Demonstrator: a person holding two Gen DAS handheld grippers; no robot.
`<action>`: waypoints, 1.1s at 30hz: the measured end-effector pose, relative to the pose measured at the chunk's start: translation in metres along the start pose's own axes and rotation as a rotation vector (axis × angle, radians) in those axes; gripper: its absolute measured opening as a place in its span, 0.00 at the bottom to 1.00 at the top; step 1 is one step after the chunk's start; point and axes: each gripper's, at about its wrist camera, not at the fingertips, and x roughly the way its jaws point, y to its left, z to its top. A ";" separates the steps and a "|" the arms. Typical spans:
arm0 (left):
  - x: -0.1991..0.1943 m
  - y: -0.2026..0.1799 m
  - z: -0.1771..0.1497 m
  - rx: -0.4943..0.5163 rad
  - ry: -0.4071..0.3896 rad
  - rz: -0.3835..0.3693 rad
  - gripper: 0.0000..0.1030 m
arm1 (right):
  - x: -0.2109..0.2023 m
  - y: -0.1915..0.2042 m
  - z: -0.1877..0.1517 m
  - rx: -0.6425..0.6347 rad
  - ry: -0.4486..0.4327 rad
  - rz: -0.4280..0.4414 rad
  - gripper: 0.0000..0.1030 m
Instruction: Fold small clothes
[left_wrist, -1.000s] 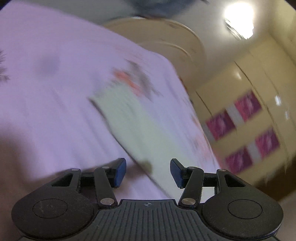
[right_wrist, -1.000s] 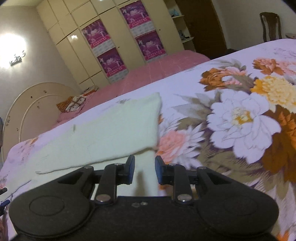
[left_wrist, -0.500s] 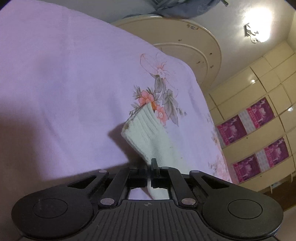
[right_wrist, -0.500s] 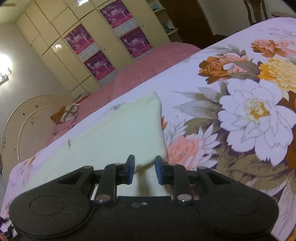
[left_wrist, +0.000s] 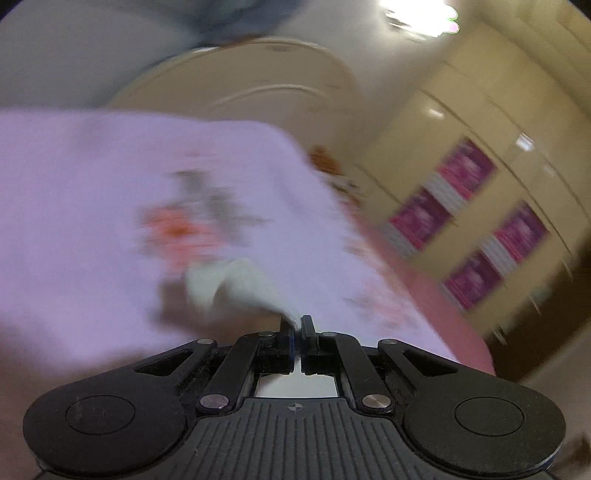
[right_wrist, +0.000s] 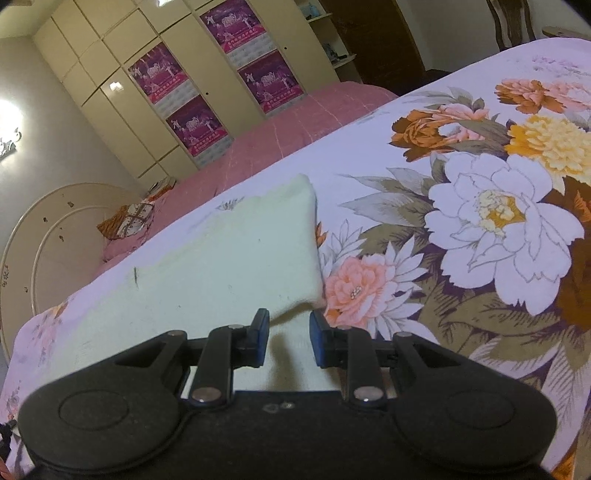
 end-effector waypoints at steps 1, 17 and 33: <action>0.000 -0.019 -0.002 0.060 0.013 -0.032 0.03 | -0.001 0.000 0.001 0.001 -0.003 0.004 0.24; 0.001 -0.294 -0.164 0.653 0.250 -0.430 0.03 | -0.026 -0.005 0.001 0.032 -0.056 0.051 0.25; -0.056 -0.301 -0.213 0.801 0.279 -0.433 0.69 | -0.024 -0.007 -0.004 0.053 -0.023 0.115 0.34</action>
